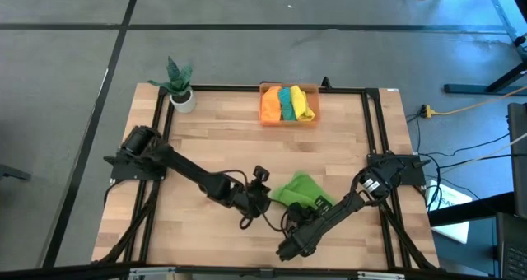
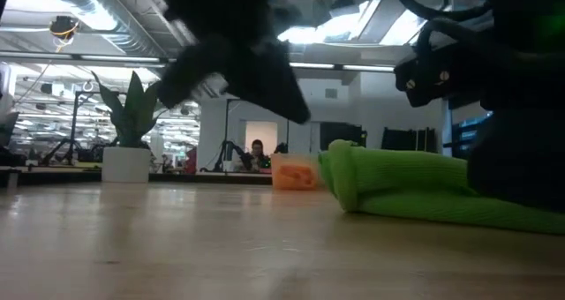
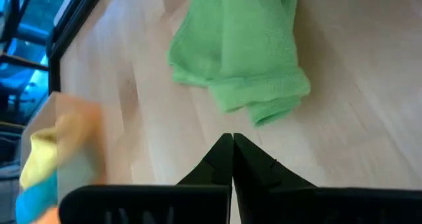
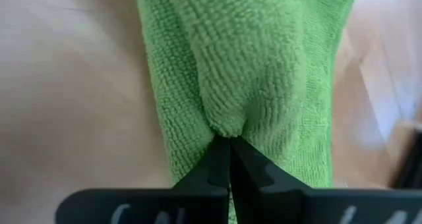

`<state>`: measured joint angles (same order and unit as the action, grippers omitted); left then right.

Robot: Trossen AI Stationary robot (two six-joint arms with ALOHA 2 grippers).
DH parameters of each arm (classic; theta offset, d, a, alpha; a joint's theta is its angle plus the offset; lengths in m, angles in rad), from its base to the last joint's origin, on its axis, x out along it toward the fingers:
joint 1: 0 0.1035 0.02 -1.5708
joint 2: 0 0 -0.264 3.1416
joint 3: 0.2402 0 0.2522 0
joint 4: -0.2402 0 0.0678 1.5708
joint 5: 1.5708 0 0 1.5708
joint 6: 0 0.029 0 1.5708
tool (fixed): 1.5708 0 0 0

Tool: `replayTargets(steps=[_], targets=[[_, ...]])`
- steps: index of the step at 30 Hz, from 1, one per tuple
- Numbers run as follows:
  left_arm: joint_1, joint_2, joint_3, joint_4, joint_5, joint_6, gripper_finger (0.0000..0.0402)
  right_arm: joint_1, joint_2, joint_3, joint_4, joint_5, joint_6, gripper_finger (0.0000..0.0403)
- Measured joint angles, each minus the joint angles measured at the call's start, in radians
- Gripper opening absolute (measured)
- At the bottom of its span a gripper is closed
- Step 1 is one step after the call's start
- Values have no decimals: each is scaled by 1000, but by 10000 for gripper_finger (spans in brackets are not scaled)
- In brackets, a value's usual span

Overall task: Roll microfiber towels into tight, uniform cylinder then place into a basket
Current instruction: Roll the green microfiber towel

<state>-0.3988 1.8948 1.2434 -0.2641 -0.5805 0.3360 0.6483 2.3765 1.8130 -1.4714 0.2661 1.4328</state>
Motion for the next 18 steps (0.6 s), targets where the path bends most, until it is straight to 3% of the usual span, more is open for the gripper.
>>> replayTargets(steps=[10, 18], targets=[[-64, -177, 1, -271, -37, -199, 0, -10, -5, 2, 70, 13, -136, 1], [-176, -317, 2, -426, -44, -341, 0, -12, 0, 69, 155, 71, -271, 1]])
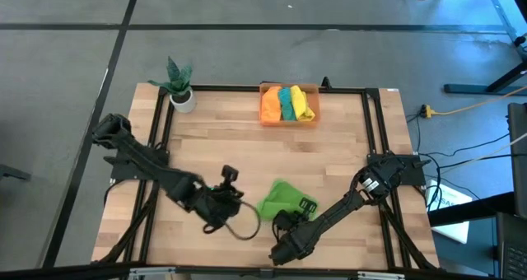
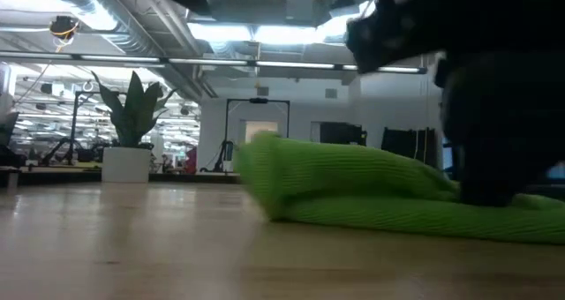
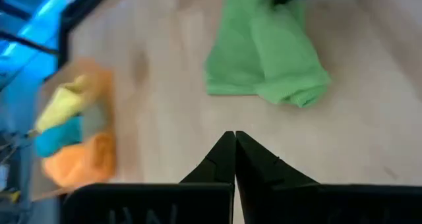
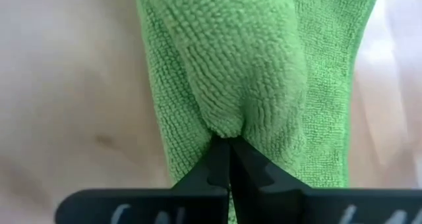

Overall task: Roll microfiber towels into tight, uniform cylinder then place into a basket
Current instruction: Roll the green microfiber towel

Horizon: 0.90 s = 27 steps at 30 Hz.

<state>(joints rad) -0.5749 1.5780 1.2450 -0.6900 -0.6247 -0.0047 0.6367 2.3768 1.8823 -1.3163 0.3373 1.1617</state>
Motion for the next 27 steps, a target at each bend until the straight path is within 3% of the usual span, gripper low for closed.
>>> replayTargets(steps=[5, 12, 16, 20, 27], targets=[[-97, -10, -2, -62, 64, -77, 0, -18, -1, 20, 162, 16, -171, 1], [-231, -10, -2, -113, 53, -206, 0, -60, 0, 30, 396, 2, -408, 1], [-282, -10, -2, -115, 38, -250, 0, -66, 8, 103, 363, 0, -413, 1], [-313, -10, -2, -114, 13, -265, 0, -62, 6, 199, 286, 62, -397, 1], [-335, -10, -2, -114, 6, -310, 0, -66, 3, 239, 181, 109, -224, 1]])
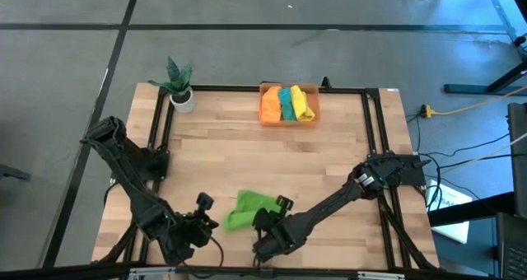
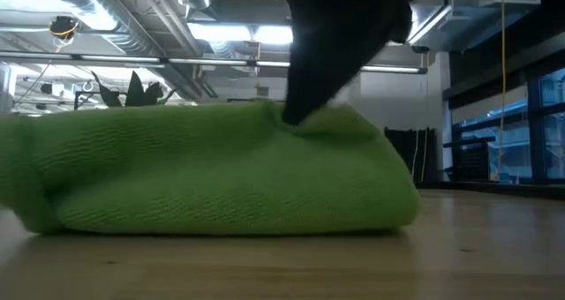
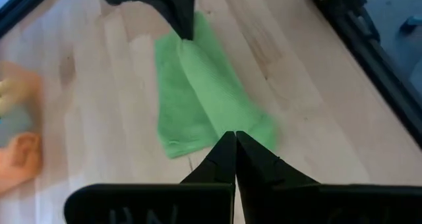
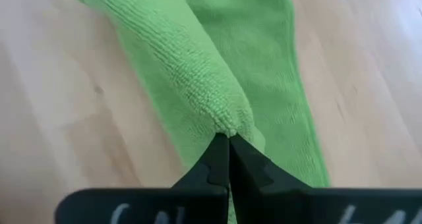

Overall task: Roll microfiber towels into tight, uniform cylinder then place into a basket
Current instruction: Roll the green microfiber towel

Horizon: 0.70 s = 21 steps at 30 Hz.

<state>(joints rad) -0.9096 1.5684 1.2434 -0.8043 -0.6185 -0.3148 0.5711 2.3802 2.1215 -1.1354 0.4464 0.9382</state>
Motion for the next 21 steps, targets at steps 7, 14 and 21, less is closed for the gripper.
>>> replayTargets(steps=[7, 14, 21], targets=[[0, 1, 0, 1, 2, -24, 0, -28, 0, -18, -76, 2, 96, 1], [15, 3, -92, 42, 20, -49, 0, -62, 0, -19, -154, 7, 185, 7], [54, 10, -226, 274, 70, 22, 0, -89, -1, -19, -155, 17, 183, 9]])
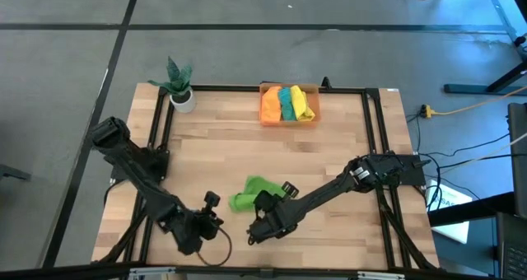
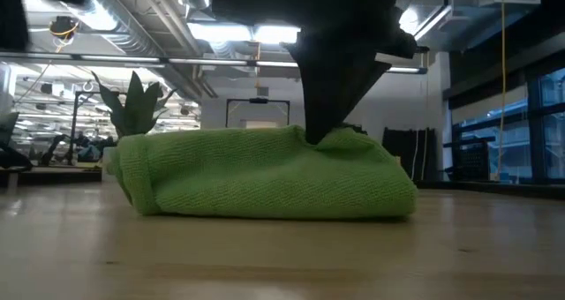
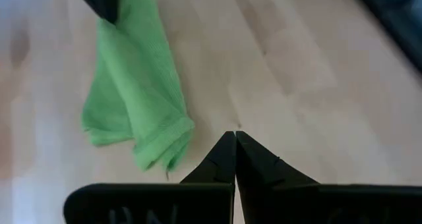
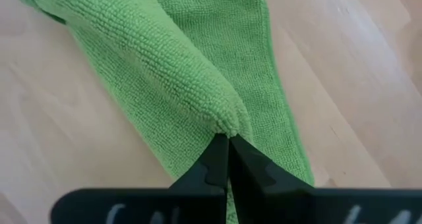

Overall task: Roll microfiber towels into tight, uniform cylinder then place into a basket
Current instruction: Roll the green microfiber towel

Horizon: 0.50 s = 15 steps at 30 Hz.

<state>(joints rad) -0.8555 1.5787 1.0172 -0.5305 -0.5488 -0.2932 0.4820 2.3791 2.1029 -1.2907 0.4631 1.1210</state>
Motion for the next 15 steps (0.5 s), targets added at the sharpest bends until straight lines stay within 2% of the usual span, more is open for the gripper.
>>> replayTargets(steps=[4, 7, 11, 15], targets=[[30, 28, -79, 104, 18, 39, 0, -3, 0, 0, -2, 0, -4, 9], [73, 57, -113, 105, 17, 23, 0, -3, 0, 0, -2, -1, -5, 10], [137, 102, -123, 116, 16, 16, 0, -2, 0, 0, -1, -1, -6, 10], [199, 147, -123, 188, 8, 93, 0, -2, 0, 0, -1, -2, -6, 10]])
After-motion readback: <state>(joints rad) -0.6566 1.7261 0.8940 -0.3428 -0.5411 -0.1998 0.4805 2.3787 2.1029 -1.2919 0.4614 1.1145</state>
